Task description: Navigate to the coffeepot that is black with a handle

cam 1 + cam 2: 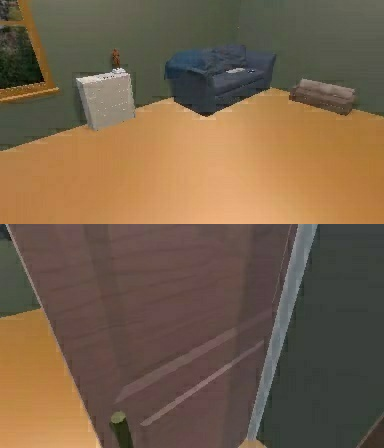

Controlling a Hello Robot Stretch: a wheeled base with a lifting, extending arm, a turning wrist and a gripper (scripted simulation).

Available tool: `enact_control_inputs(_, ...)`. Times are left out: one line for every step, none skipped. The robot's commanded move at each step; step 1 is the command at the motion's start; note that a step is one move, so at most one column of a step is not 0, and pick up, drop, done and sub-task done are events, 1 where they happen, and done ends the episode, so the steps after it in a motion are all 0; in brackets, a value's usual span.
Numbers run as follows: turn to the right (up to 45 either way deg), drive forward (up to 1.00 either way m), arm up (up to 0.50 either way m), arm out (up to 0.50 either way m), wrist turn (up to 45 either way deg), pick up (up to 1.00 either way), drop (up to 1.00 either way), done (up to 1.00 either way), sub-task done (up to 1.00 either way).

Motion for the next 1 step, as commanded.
enact_control_inputs(0.0,0.25,0.0,0.0,0.0,0.0,0.0,0.0,0.0)
